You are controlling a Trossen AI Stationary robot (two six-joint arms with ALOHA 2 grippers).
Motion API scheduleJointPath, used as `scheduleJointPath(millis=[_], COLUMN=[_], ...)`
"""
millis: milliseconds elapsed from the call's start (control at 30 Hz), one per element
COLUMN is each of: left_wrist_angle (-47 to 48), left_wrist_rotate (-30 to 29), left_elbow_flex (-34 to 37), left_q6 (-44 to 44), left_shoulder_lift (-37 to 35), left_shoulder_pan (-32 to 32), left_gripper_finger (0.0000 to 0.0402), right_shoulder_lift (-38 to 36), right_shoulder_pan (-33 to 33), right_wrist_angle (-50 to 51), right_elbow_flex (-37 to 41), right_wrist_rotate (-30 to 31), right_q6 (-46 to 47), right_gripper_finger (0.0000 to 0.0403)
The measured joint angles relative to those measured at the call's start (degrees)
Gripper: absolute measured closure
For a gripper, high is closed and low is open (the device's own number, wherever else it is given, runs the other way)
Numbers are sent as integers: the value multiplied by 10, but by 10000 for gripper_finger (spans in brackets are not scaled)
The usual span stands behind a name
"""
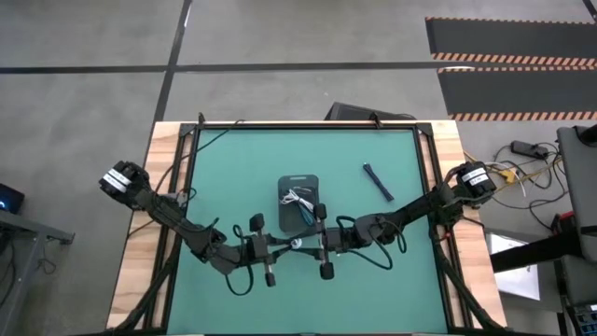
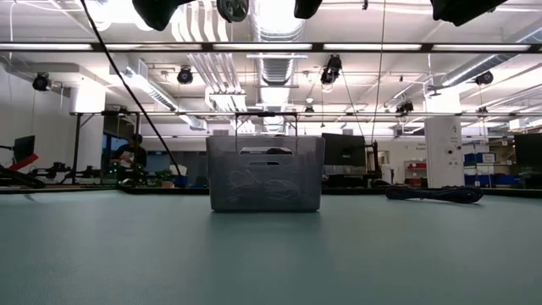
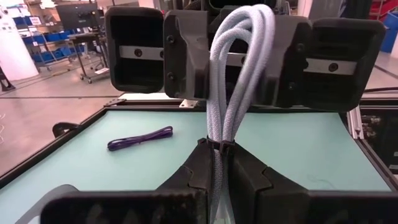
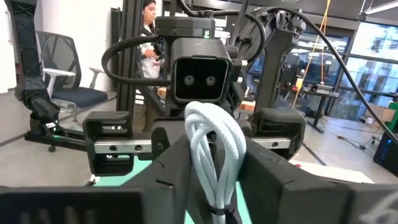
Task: Pick and place USB-C Cables
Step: Put the white charger cable into the black bin
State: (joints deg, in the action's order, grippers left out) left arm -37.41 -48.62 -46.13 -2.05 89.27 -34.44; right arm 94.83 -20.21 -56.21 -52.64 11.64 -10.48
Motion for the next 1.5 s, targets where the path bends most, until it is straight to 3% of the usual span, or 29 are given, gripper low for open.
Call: scheduleJointPath(millis=[300, 700, 967, 1233, 1500], left_wrist_angle=[1, 1, 9, 131, 275], left_wrist_rotate=[1, 0, 0, -1, -1], left_elbow_flex=[0, 1, 5, 11, 14], left_q6=[-1, 10, 16, 29, 36], left_shoulder_lift=[0, 0, -6, -77, -168], left_shoulder_pan=[0, 0, 0, -5, -5], left_gripper_finger=[365, 317, 254, 220, 219], right_shoulder_lift=[0, 0, -1, -42, -75], right_shoulder_pan=[0, 0, 0, 4, 22], right_wrist_angle=[2, 4, 17, 92, 309], right_elbow_flex=[0, 0, 0, -1, -78], right_wrist_rotate=[1, 0, 0, 5, 5], right_q6=[-8, -7, -1, 33, 85], right_gripper_finger=[384, 384, 384, 385, 385])
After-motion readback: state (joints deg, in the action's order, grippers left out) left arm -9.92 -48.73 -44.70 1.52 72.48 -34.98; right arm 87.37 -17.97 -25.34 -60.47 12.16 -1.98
